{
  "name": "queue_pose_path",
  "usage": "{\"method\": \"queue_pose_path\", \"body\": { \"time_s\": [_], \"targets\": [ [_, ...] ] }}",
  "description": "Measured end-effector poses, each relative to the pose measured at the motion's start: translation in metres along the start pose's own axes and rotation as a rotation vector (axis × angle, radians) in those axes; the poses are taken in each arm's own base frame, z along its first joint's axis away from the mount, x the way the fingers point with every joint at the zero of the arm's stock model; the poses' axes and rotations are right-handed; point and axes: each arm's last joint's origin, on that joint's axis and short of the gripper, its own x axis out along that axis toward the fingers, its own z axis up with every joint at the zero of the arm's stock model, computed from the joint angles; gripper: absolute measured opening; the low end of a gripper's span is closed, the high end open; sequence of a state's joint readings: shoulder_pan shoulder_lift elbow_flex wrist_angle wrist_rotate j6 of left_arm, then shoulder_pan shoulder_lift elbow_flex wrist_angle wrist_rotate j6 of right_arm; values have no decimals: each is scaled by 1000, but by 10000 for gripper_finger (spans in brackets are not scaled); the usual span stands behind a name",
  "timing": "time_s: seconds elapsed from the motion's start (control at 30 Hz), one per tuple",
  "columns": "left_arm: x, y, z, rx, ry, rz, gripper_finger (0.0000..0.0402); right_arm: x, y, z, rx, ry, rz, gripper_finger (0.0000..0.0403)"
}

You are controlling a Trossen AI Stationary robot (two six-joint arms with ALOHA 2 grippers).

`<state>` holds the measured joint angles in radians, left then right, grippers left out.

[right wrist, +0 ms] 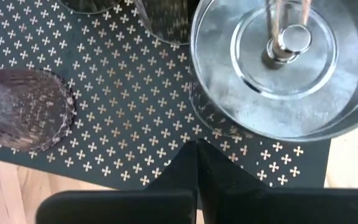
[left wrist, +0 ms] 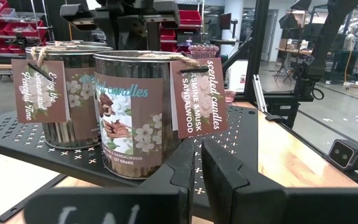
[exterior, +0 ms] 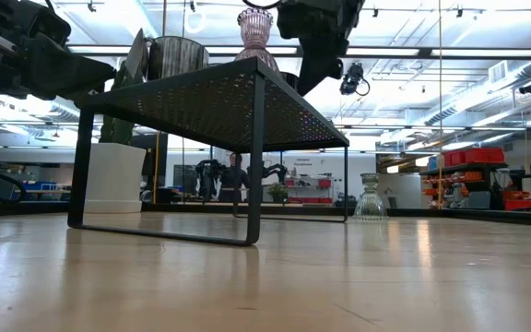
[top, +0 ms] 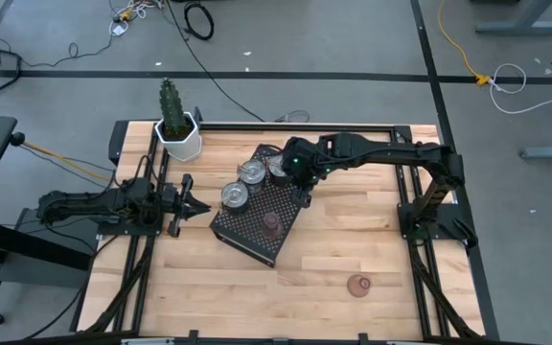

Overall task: Pick & Place candle stick holders
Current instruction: Put the silver scented candle on the shelf

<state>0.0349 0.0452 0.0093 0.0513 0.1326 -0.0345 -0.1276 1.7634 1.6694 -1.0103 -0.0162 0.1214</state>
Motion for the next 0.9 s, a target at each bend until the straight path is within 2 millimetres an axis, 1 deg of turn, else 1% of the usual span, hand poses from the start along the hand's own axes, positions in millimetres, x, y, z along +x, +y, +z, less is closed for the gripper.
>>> {"method": "queue_pose_path", "body": {
  "time_s": [0.3, 0.63, 0.9],
  "targets": [
    [0, 0, 0, 0, 1, 0, 34, 1, 1, 7, 4, -76, 9, 1],
    [0, 0, 0, 0, 0, 0, 34, 1, -2, 8, 2, -97, -71, 1],
    [0, 0, 0, 0, 1, 0, 34, 0, -2, 14, -70, -157, -78, 1]
  ]
}}
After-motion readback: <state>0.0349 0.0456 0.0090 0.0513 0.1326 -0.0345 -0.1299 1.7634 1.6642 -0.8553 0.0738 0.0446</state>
